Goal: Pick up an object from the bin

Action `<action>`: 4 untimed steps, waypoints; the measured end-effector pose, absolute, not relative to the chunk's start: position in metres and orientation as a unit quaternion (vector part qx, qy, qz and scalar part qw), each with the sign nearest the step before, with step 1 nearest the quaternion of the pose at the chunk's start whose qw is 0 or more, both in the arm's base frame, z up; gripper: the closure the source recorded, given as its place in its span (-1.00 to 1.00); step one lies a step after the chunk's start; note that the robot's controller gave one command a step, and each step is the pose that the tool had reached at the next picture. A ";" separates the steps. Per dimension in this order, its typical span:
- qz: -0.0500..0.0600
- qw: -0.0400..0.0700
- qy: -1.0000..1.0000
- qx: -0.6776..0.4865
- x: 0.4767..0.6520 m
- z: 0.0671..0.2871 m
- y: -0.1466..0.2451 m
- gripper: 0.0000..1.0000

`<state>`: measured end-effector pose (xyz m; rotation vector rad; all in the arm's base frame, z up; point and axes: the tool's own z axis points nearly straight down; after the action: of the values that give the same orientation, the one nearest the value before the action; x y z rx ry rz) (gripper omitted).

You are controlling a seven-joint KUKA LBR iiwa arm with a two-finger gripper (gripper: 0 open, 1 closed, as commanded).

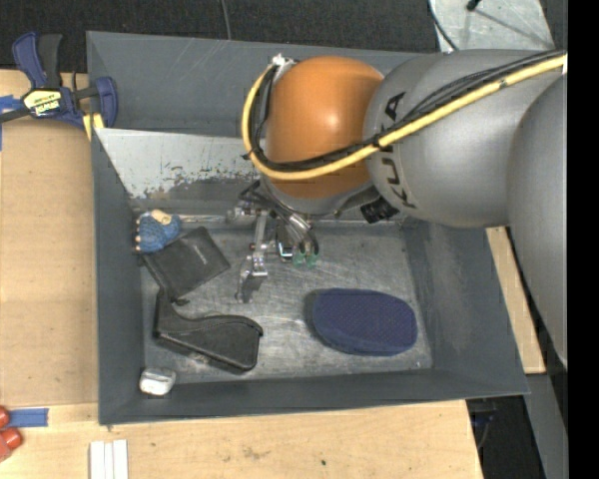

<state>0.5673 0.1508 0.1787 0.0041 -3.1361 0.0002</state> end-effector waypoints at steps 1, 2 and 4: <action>-0.001 -0.008 -0.988 0.154 0.571 0.116 0.163 -1.00; 0.000 -0.003 -0.964 0.264 0.578 0.125 0.152 -1.00; 0.001 -0.004 -0.795 0.606 0.620 0.074 0.206 -1.00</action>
Offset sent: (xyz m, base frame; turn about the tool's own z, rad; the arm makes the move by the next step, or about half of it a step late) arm -0.0016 0.0181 -0.1087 -0.4214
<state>0.6198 0.2064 0.0735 1.9101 -2.5043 0.0019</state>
